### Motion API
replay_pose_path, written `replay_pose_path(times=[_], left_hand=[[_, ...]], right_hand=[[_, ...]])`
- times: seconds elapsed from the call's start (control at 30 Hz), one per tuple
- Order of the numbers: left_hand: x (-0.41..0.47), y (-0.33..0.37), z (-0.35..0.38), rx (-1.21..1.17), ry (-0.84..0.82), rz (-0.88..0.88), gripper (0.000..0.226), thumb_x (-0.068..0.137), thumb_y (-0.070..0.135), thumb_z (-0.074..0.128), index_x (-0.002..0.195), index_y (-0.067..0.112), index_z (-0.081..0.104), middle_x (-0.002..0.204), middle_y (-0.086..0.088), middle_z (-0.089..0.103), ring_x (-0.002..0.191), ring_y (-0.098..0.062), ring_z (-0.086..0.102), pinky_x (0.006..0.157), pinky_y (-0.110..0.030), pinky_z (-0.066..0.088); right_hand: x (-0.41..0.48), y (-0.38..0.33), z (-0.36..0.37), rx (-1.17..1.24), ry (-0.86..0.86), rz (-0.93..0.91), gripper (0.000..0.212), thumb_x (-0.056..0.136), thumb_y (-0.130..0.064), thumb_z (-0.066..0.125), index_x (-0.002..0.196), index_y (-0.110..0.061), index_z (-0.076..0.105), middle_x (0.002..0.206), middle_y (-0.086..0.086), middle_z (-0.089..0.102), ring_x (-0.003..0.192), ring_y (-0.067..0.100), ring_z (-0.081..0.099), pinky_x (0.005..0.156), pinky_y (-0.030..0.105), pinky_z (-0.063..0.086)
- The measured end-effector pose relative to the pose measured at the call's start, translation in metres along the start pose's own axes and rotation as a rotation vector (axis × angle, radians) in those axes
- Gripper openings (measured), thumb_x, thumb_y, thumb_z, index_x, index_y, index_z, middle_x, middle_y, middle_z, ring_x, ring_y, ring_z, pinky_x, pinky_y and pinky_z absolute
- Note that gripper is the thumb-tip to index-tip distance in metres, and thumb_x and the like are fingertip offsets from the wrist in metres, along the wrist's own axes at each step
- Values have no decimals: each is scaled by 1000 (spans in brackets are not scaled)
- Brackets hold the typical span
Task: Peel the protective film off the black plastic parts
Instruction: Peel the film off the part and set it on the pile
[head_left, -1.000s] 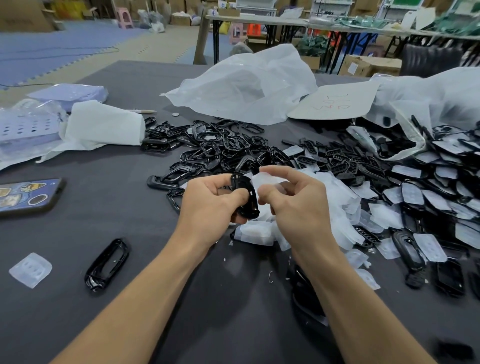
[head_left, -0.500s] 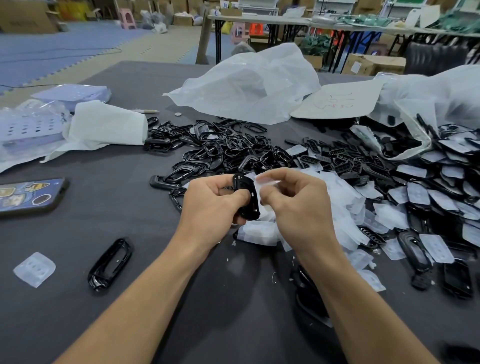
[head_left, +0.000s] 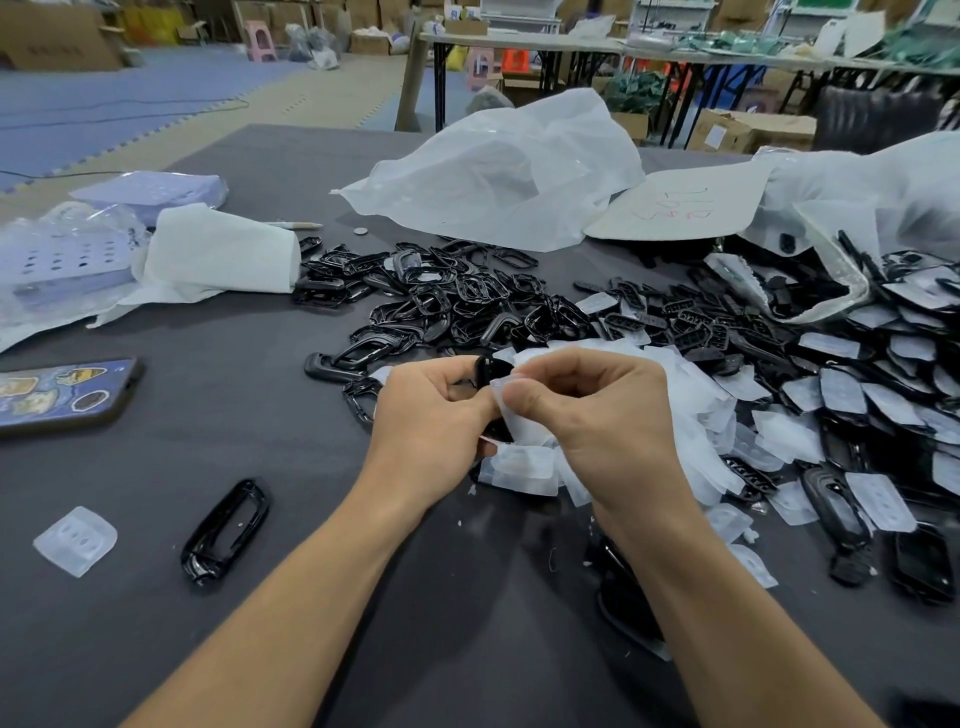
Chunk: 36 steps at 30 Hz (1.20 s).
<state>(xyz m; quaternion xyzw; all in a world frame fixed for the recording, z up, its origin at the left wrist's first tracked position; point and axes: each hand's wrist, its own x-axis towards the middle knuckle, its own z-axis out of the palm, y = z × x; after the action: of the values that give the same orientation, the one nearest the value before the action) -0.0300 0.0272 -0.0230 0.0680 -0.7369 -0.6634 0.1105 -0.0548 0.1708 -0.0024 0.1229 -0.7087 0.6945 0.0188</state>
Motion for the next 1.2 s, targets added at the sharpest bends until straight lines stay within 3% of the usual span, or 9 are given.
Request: replay_pose_path(times=[0.13,0.27,0.4,0.57,0.67,0.77,0.9,1.1,1.2], left_hand=[[-1,-2,3,3,-42,7,15,89,20,71,82,30,81,66,-2,75,61,-14,69,54,-26,55],[-2,-3,7,-34,-76,24,16,86,21,67,80,28,81,64,-1,74,61,-13,68,61,-34,61],[-3,-3,3,-106,-112,36,19,97,13,67,91,22,83,76,-9,78,66,-14,71,59,-27,56],[-3,-1,2,-188,-181,20,19,97,10,69,99,23,83,87,-13,80,72,-17,69,62,-28,55],[-4,1,2,-238,-236,5,27,95,-1,66,101,19,83,92,-12,81,79,-16,75,65,-22,57],[-4,1,3,-242,-234,-5,33,93,-12,61,99,13,82,92,-16,80,84,-22,76,71,-29,61],[-6,4,4,-307,-246,-48,40,85,-19,52,101,4,80,98,-25,77,90,-33,75,88,-45,62],[-7,5,7,-363,-194,-55,32,87,-17,53,100,-3,78,94,-23,78,85,-28,76,73,-34,64],[-7,5,9,-343,-166,-38,26,91,-14,58,101,-2,79,95,-21,79,86,-27,77,73,-30,62]], right_hand=[[0,3,2,-10,26,13,15,71,-6,90,70,-16,79,67,5,75,62,19,70,66,33,60],[0,7,4,-34,41,11,14,71,-12,92,70,-17,80,61,17,68,54,23,55,56,37,49],[-3,8,7,76,34,22,13,75,-6,89,70,-11,79,60,14,70,52,20,61,53,28,56],[-3,9,9,-14,114,14,13,76,-13,90,72,-19,79,63,6,74,57,19,68,63,43,64],[-3,8,8,-69,135,-6,14,78,-12,88,72,-21,78,61,3,73,55,17,69,60,41,63],[-4,8,9,-93,176,-17,14,79,-14,87,71,-21,77,60,0,72,52,14,69,51,30,59],[-2,8,10,-200,244,0,14,79,-21,88,70,-22,76,62,-5,73,58,14,70,61,41,62],[-2,9,11,-265,302,-6,20,74,-30,89,68,-23,71,58,-6,67,51,8,61,56,33,56],[0,9,12,-273,300,7,24,76,-30,88,66,-21,67,62,-7,69,55,9,63,61,37,58]])
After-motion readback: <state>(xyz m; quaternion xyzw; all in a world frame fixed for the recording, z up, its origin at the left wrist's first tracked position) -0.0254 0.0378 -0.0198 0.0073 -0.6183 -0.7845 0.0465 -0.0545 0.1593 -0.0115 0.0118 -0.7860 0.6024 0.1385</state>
